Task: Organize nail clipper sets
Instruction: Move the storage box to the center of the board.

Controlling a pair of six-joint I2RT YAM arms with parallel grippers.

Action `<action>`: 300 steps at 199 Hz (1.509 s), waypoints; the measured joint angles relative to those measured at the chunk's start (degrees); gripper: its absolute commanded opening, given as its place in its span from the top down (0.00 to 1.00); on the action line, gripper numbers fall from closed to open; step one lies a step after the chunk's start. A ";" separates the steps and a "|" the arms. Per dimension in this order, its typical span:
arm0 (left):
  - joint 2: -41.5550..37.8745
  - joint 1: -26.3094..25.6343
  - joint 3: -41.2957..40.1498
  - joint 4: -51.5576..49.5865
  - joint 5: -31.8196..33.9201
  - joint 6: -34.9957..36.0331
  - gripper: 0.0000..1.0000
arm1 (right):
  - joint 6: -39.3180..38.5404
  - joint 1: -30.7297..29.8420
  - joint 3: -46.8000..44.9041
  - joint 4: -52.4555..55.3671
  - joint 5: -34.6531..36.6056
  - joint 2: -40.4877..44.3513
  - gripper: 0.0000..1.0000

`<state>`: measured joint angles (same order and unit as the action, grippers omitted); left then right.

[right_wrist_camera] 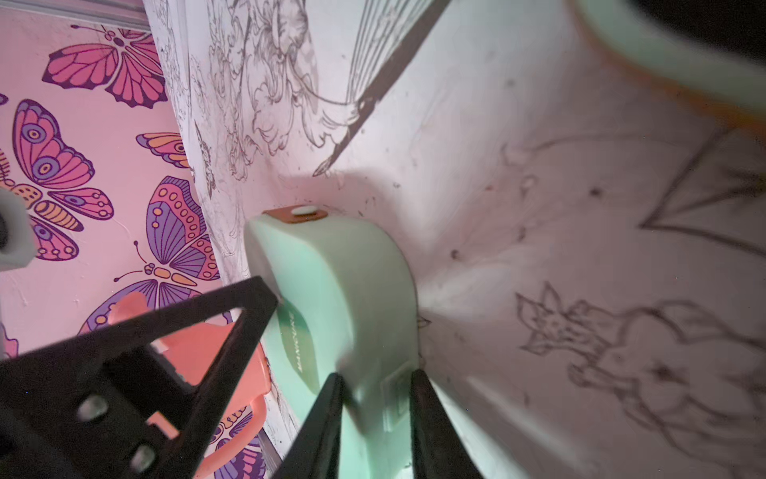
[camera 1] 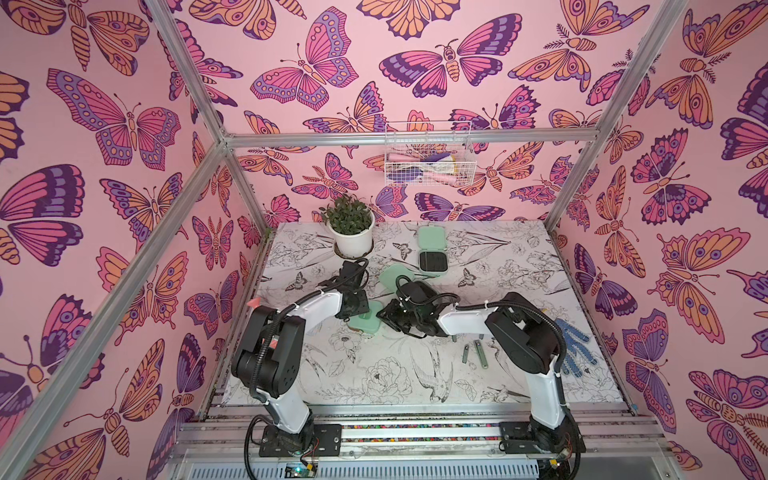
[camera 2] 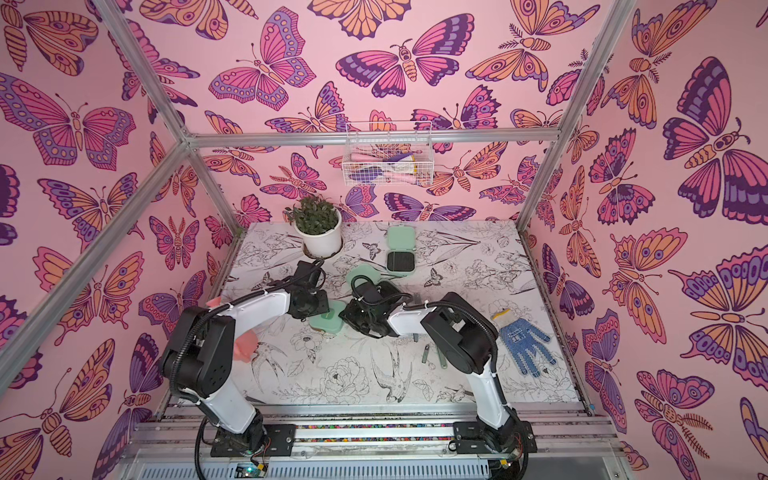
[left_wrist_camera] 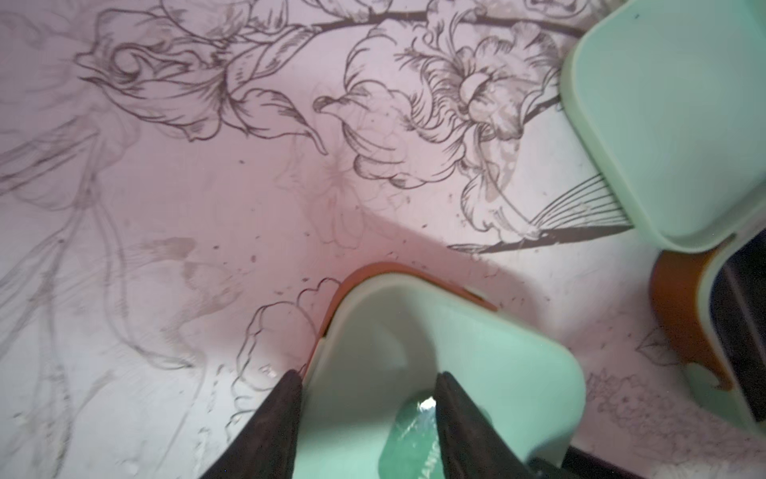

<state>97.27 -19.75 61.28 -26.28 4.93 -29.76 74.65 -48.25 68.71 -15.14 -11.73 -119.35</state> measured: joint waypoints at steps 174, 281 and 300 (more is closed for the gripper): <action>-21.90 -9.01 8.48 -16.20 -2.60 -3.21 0.32 | -34.47 8.33 19.96 42.88 3.37 13.70 0.61; 4.66 -14.73 16.24 -10.08 -6.88 -13.55 0.37 | -69.05 21.20 36.92 62.97 6.34 -4.81 0.64; 4.74 -14.64 16.37 -9.09 -6.86 -14.23 0.37 | -70.77 21.16 37.83 63.71 6.58 -7.41 0.64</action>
<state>102.02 -34.39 77.65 -35.38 -1.93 -43.99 3.88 -27.09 106.54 48.58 -5.15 -126.76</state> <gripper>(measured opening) 0.626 0.360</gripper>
